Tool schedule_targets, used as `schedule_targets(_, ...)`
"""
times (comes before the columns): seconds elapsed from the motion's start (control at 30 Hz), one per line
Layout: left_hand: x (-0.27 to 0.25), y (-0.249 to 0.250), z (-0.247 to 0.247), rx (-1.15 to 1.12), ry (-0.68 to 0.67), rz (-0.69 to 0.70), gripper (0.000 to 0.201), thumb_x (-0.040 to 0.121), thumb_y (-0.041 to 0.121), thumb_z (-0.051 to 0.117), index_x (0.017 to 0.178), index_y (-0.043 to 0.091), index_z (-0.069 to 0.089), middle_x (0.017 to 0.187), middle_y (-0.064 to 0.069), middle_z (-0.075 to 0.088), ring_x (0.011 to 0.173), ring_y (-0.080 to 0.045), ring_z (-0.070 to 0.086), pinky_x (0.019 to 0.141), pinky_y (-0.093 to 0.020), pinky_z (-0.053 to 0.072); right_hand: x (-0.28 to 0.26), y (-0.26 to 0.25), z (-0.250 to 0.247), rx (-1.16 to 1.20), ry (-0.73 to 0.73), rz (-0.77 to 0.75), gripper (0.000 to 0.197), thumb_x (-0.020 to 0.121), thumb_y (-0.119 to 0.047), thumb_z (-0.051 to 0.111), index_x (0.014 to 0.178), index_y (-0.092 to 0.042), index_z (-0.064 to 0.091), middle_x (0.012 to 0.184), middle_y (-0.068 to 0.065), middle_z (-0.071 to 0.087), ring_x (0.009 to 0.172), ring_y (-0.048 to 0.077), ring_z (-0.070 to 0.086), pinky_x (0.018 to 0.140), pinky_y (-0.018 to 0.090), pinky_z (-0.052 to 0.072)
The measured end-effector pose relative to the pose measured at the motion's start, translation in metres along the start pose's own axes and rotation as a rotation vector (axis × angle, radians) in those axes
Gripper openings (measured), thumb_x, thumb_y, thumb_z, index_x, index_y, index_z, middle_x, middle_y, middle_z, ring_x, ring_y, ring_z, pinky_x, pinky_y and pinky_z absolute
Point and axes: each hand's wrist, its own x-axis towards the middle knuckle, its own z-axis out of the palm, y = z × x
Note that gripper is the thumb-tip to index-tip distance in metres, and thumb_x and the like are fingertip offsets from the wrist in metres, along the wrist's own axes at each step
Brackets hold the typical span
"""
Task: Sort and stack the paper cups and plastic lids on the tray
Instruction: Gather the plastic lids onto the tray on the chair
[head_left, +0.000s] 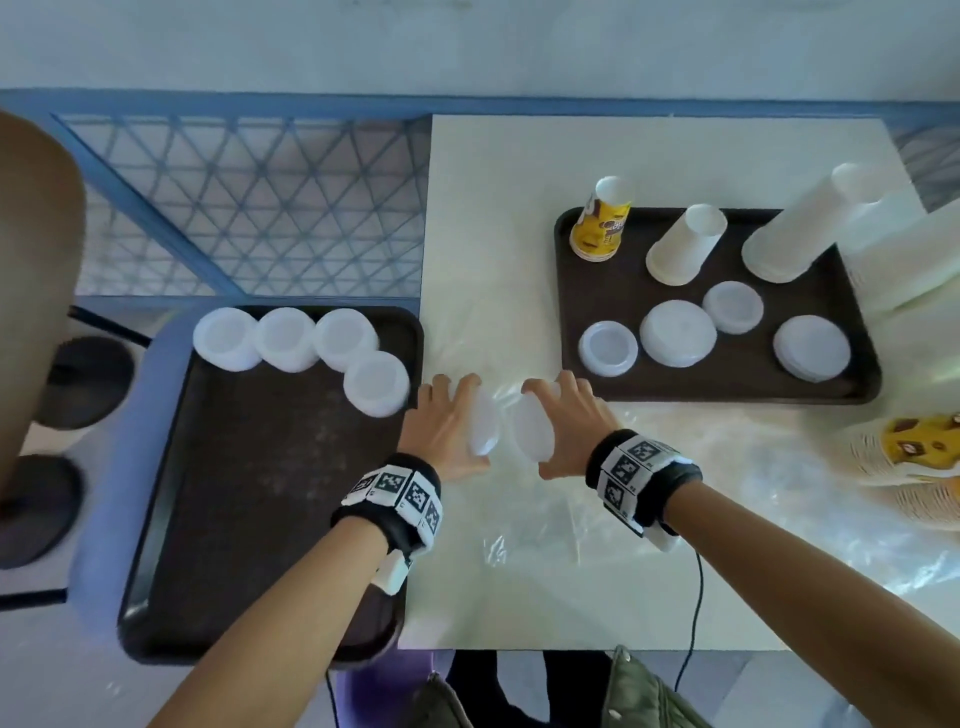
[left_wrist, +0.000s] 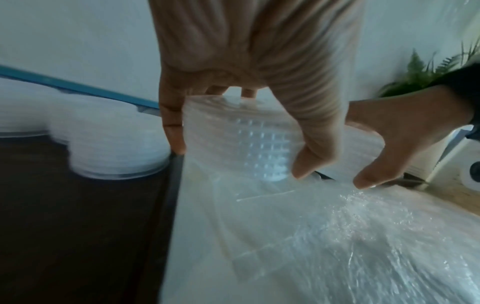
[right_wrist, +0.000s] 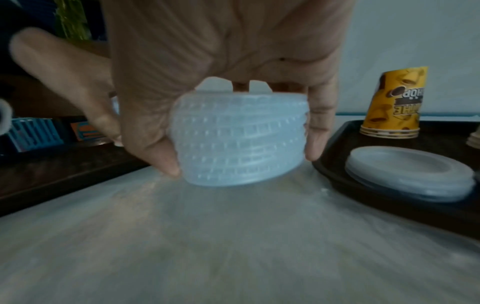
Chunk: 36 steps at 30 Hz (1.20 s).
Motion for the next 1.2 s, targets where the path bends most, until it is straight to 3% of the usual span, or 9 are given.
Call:
schedule_targets(0.3, 0.019, 0.012, 0.029, 0.132, -0.110, -0.032, 0.095, 0.060, 0.039, 0.077, 0.136, 0.023, 0.022, 0.129, -0.010, 0.032, 0.117, -0.031, 0.038, 0.085, -0.043, 0.048, 0.007, 0.013, 0.024, 0.003, -0.057, 0.011, 0.095, 0.059, -0.035, 0.079, 0.136, -0.027, 0.025, 0.127, 0.011, 0.032, 0.114, 0.031, 0.039, 0.090, 0.040, 0.045)
schedule_targets(0.53, 0.017, 0.011, 0.037, 0.121, -0.078, -0.037, 0.094, 0.062, 0.041, 0.075, 0.138, 0.023, 0.021, 0.132, -0.011, 0.032, 0.119, -0.031, 0.038, 0.084, -0.041, 0.047, 0.005, 0.014, 0.036, -0.028, -0.043, 0.028, 0.098, 0.062, -0.037, 0.078, 0.140, -0.027, 0.020, 0.132, 0.013, 0.029, 0.118, 0.032, 0.037, 0.091, 0.042, 0.043)
schedule_targets(0.67, 0.010, 0.009, 0.037, 0.087, -0.011, -0.006, 0.105, 0.059, 0.051, 0.075, 0.142, 0.024, 0.016, 0.141, -0.011, 0.025, 0.129, -0.030, 0.028, 0.098, -0.043, 0.038, -0.003, 0.013, 0.033, -0.009, 0.001, 0.017, 0.109, 0.060, -0.048, 0.078, 0.145, -0.028, 0.012, 0.141, 0.012, 0.022, 0.125, 0.032, 0.032, 0.098, 0.044, 0.040)
schedule_targets(0.77, -0.006, 0.006, 0.025, -0.055, 0.164, 0.043, 0.102, 0.059, 0.056, 0.072, 0.142, 0.021, 0.023, 0.140, -0.009, 0.032, 0.129, -0.028, 0.031, 0.101, -0.040, 0.035, -0.013, 0.011, 0.024, 0.032, 0.132, 0.008, 0.109, 0.056, -0.060, 0.074, 0.144, -0.027, 0.019, 0.141, 0.013, 0.027, 0.129, 0.032, 0.031, 0.103, 0.046, 0.034)
schedule_targets(0.9, -0.024, -0.020, 0.004, -0.251, 0.485, 0.033, 0.070, 0.071, 0.055, 0.056, 0.125, 0.011, 0.048, 0.128, -0.013, 0.048, 0.119, -0.031, 0.044, 0.092, -0.041, 0.042, -0.015, -0.003, 0.007, 0.111, 0.352, -0.096, 0.088, 0.055, -0.070, 0.053, 0.128, -0.023, 0.040, 0.118, 0.015, 0.055, 0.115, 0.037, 0.050, 0.096, 0.052, 0.039)
schedule_targets(0.97, -0.024, -0.040, -0.003, -0.249, 0.546, -0.080, 0.058, 0.076, 0.043, 0.063, 0.122, 0.010, 0.051, 0.129, -0.017, 0.047, 0.119, -0.035, 0.043, 0.088, -0.044, 0.044, -0.009, -0.019, -0.007, 0.131, 0.366, -0.129, 0.079, 0.060, -0.068, 0.043, 0.120, -0.019, 0.052, 0.110, 0.014, 0.060, 0.108, 0.037, 0.056, 0.094, 0.052, 0.042)
schedule_targets(1.07, -0.018, -0.064, -0.010, -0.204, 0.472, -0.246, 0.060, 0.078, 0.037, 0.068, 0.127, 0.010, 0.047, 0.136, -0.017, 0.040, 0.122, -0.036, 0.038, 0.088, -0.046, 0.043, 0.008, -0.046, -0.027, 0.121, 0.350, -0.142, 0.063, 0.077, -0.061, 0.045, 0.122, -0.018, 0.056, 0.121, 0.010, 0.057, 0.120, 0.030, 0.049, 0.106, 0.044, 0.028)
schedule_targets(1.2, -0.004, -0.077, -0.013, -0.053, 0.346, -0.147, 0.063, 0.081, 0.039, 0.063, 0.135, 0.014, 0.041, 0.145, -0.014, 0.031, 0.126, -0.035, 0.034, 0.091, -0.045, 0.040, 0.038, -0.077, -0.049, 0.111, 0.310, -0.198, 0.042, 0.089, -0.044, 0.048, 0.124, -0.020, 0.053, 0.123, 0.008, 0.056, 0.121, 0.026, 0.047, 0.109, 0.036, 0.020)
